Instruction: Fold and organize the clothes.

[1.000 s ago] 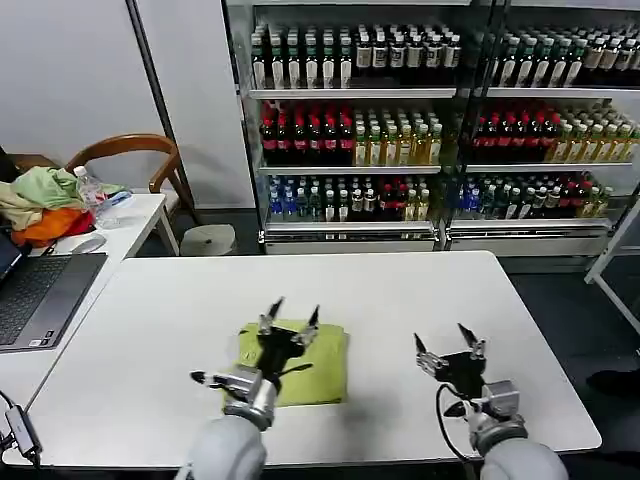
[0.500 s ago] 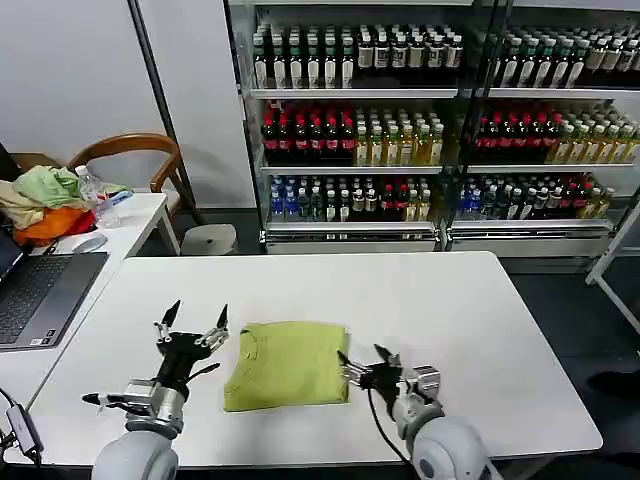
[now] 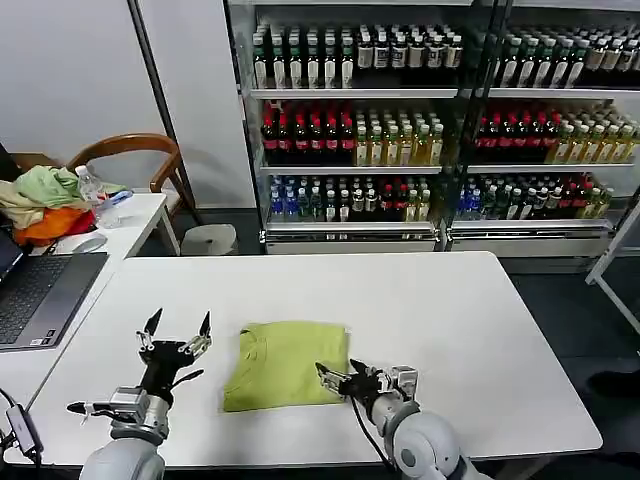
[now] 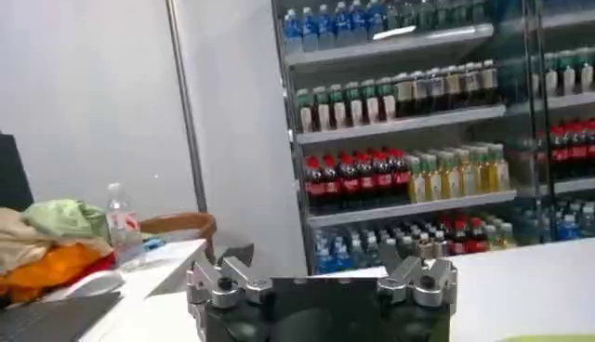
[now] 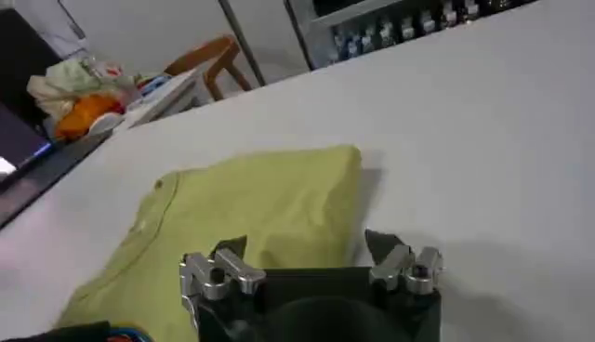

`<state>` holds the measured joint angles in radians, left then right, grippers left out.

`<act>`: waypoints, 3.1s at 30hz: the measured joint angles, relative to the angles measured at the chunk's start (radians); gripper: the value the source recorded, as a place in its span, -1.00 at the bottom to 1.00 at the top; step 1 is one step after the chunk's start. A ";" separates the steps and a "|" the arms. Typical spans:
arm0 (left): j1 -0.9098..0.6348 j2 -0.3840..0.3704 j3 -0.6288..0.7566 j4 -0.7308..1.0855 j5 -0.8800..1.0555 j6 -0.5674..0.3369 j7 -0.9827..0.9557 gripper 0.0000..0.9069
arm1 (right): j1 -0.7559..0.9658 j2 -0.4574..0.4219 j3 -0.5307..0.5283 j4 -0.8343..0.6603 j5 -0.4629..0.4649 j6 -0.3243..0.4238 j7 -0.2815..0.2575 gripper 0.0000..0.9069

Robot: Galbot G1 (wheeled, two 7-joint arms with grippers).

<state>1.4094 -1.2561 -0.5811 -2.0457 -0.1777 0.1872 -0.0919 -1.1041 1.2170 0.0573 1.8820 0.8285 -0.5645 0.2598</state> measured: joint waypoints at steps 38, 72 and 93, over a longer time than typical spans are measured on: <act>0.004 0.006 0.020 0.046 0.043 -0.020 -0.009 1.00 | 0.074 0.008 0.054 -0.088 -0.053 0.063 0.028 -1.00; -0.027 0.009 0.100 0.041 0.079 -0.068 0.008 1.00 | -0.039 -0.069 0.194 0.007 -0.224 0.110 -0.006 1.00; -0.185 0.054 0.181 0.129 0.080 -0.147 0.056 1.00 | -0.071 -0.134 0.468 -0.017 -0.524 0.320 -0.145 1.00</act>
<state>1.2248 -1.2022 -0.3997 -1.9166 -0.0980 0.0400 -0.0357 -1.1749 1.0830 0.5252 1.8651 0.3049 -0.2445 0.1152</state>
